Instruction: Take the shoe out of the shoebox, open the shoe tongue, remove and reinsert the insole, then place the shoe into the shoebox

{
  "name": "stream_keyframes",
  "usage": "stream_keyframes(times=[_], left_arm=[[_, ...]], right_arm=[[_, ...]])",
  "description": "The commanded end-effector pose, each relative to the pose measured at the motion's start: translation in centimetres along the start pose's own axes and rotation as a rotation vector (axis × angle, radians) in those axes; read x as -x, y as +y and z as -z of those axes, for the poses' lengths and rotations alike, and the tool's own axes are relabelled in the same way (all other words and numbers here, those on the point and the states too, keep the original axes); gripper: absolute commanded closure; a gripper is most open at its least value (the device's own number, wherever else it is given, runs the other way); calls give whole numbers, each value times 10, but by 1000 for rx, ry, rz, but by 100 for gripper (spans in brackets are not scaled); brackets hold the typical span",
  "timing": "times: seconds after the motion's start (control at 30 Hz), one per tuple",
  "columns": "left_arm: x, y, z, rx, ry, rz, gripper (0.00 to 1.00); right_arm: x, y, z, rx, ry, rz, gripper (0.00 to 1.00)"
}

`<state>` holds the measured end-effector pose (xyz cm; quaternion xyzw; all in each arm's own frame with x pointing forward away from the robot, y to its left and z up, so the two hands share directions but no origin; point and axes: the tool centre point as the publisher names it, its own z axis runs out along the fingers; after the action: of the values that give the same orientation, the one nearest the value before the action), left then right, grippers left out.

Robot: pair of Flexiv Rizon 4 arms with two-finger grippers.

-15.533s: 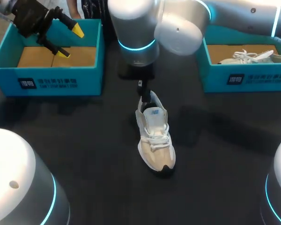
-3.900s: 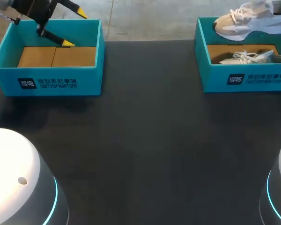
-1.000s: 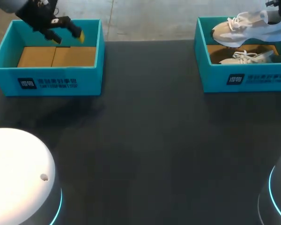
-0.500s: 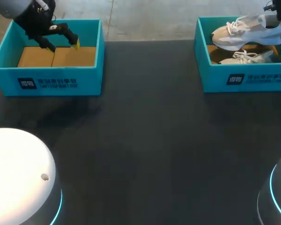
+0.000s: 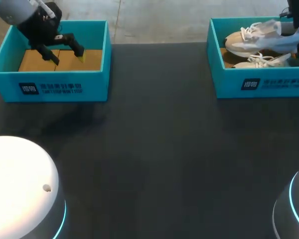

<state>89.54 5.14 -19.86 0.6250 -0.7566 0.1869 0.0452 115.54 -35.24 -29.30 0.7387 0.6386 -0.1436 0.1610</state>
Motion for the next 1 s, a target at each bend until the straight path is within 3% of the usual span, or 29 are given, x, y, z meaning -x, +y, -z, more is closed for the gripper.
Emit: stream_keyframes(times=[0.03,1.0], left_arm=[[1,2,-1,0,-3,4,0],[-3,9,1,19,-4,44,0]], right_arm=[[-3,6,-7,-5,2,-10,100],[-15,1,-47,-65,-8,-29,100]])
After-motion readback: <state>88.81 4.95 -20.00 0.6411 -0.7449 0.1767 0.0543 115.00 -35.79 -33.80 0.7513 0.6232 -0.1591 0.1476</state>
